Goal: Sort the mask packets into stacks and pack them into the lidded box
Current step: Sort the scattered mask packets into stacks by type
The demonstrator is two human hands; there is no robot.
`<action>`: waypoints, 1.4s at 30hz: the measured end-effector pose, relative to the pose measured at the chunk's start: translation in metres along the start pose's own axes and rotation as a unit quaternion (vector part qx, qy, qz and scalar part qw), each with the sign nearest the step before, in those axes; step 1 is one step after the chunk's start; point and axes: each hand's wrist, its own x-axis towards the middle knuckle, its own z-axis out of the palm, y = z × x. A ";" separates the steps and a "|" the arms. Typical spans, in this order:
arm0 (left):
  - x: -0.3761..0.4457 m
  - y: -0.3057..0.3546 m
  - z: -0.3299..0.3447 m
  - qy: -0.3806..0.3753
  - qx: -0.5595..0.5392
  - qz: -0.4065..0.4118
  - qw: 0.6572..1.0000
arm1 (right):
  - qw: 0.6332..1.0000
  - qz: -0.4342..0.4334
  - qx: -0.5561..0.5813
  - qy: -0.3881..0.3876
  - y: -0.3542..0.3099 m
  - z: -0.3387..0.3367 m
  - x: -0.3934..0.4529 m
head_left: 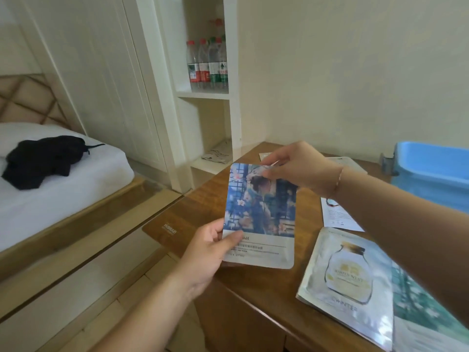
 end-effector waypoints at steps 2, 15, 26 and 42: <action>-0.006 0.003 0.006 -0.022 -0.021 -0.019 0.999 | 0.998 0.040 0.055 -0.005 0.010 -0.007 -0.007; -0.043 0.005 0.146 -0.173 0.310 0.058 0.933 | 0.982 0.163 0.039 0.084 0.119 -0.135 -0.149; -0.054 -0.012 0.195 -0.191 0.605 0.168 0.754 | 0.966 0.148 -0.187 0.098 0.170 -0.148 -0.182; 0.040 0.008 0.164 -0.159 0.480 0.229 0.832 | 0.949 0.063 -0.309 0.018 0.152 -0.114 -0.161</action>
